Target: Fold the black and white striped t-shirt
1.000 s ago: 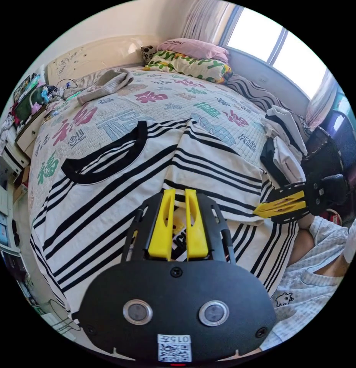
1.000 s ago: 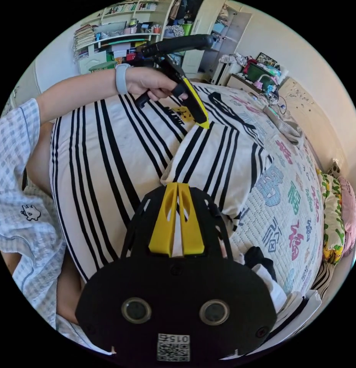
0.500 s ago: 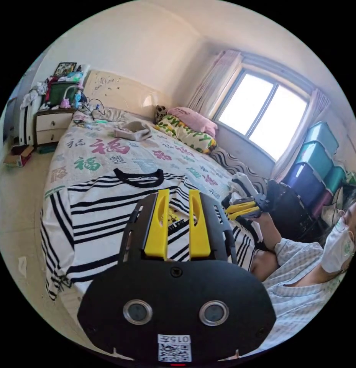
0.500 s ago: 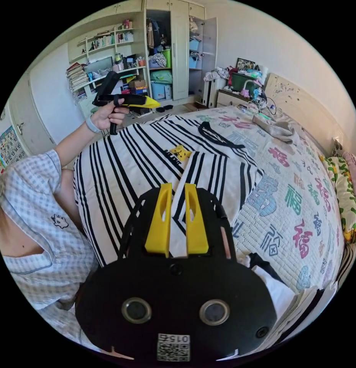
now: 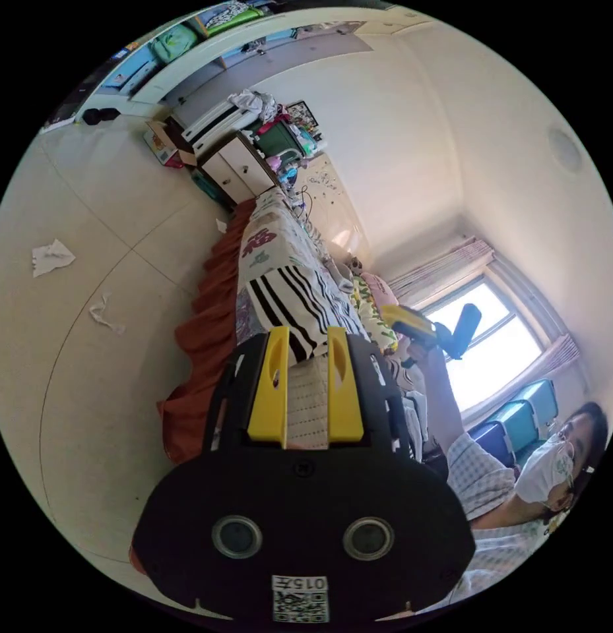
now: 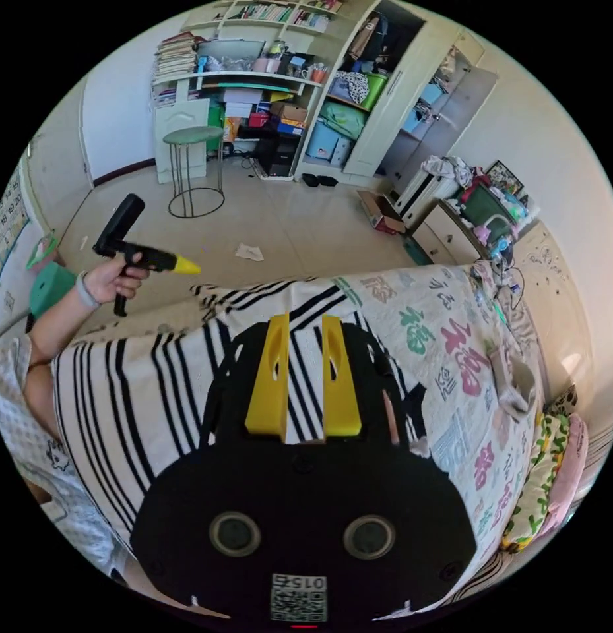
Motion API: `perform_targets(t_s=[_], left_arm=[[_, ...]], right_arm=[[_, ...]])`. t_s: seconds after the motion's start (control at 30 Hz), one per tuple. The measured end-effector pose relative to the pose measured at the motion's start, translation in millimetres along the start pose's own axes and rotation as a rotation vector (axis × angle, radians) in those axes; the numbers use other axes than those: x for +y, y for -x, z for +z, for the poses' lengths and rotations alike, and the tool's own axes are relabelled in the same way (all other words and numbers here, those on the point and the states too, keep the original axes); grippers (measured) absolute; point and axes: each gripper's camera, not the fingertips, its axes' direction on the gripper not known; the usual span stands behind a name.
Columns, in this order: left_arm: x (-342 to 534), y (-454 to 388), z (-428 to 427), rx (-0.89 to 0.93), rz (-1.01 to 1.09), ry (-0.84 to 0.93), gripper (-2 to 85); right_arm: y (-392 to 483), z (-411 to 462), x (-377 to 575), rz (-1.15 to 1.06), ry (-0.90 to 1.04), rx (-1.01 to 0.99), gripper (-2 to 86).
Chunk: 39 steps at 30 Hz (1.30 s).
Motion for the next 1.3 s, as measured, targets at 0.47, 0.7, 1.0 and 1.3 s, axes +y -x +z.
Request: perform_targets(t_s=[0.47,0.7,1.0,1.3], left_arm=[[-20.7,5.7,17.3,0.139,0.046,0.141,1.3],[-17.9,-116.4,-7.7,0.021,0.439,0.013,0.9],[36.2,-187.9,52.1,-0.034,0.653,0.318,7.4],[78.6,-210.7,96.2,-0.109,0.723,0.475,9.3]], right_arm=[[-56.8,117.4,-113.8,0.038,0.265,-0.135,-0.5],[-125.8,-8.5,-12.8,0.245,-0.229,-0.246,-0.5],[-164.3,-37.0,136.9,0.295,0.007,-0.382,7.5],[-150.8,5.9,31.7,0.133,0.050,-0.419,12.6]])
